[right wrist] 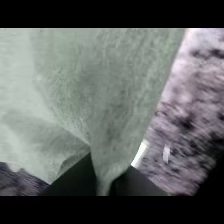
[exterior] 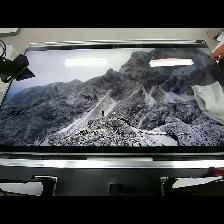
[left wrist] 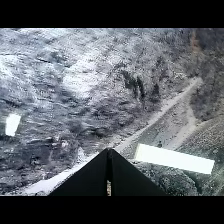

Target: Fold the clothes and pants, and hang the long-sleeved shirts on hangers.

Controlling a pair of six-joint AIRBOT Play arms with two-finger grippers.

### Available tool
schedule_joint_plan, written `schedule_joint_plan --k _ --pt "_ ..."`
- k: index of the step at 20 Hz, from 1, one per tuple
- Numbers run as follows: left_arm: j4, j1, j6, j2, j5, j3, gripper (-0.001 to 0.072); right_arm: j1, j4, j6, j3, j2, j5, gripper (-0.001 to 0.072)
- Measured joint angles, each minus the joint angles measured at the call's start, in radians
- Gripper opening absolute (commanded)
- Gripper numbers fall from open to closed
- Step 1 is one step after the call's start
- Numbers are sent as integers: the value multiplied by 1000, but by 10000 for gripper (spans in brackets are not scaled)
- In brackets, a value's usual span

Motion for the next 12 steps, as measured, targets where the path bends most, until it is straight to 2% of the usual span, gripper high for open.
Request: schedule_joint_plan --k 7,12 --pt "0 0 0 0 0 0 17 -4 -204 31 -3 0 278 28" --pt "0 0 0 0 0 0 17 -4 -262 32 -3 0 378 29"
